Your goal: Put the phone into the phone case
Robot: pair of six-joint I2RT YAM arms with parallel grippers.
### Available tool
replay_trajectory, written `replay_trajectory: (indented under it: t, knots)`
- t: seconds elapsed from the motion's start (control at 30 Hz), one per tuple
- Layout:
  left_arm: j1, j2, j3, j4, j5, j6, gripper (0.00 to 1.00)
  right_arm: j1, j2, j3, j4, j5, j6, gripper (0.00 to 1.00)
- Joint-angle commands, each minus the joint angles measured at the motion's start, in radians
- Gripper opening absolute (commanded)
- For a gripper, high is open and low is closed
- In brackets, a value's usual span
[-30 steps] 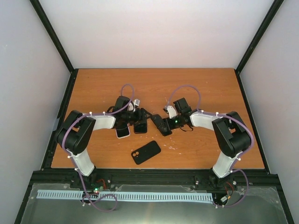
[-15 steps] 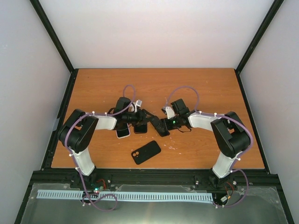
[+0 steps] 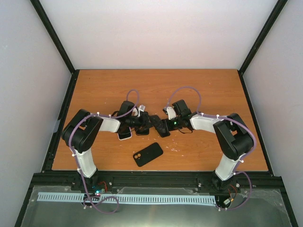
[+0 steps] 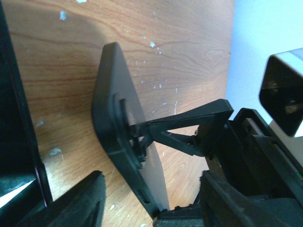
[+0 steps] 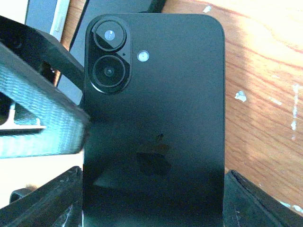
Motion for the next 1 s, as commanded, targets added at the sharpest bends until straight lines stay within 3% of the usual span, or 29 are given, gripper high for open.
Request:
replay_trajectory:
  t: [0.0,0.13,0.3,0.43,0.63,0.77,0.97]
  knots:
    - [-0.012,0.027,0.011,0.031,0.007,-0.025,0.44,0.022,-0.008,0.015,0.056,-0.017,0.013,0.68]
    - [-0.012,0.016,0.022,0.020,0.004,-0.033,0.28,0.038,-0.007,0.020,0.054,0.001,0.017,0.69]
    - [-0.012,0.005,0.032,0.005,0.014,-0.045,0.12,0.068,-0.035,0.008,0.012,0.085,-0.012,0.77]
    - [-0.012,-0.007,0.038,-0.003,0.021,-0.051,0.06,0.108,-0.127,-0.030,-0.016,0.210,-0.050,0.85]
    - [-0.012,-0.025,0.061,-0.045,0.029,-0.047,0.06,0.191,-0.278,-0.104,-0.016,0.416,-0.166,0.87]
    - [-0.012,-0.046,0.070,-0.052,0.031,-0.062,0.06,0.249,-0.326,-0.142,0.006,0.509,-0.247,0.79]
    - [-0.012,-0.083,0.075,-0.055,0.055,-0.095,0.06,0.336,-0.350,-0.185,0.061,0.607,-0.298,0.56]
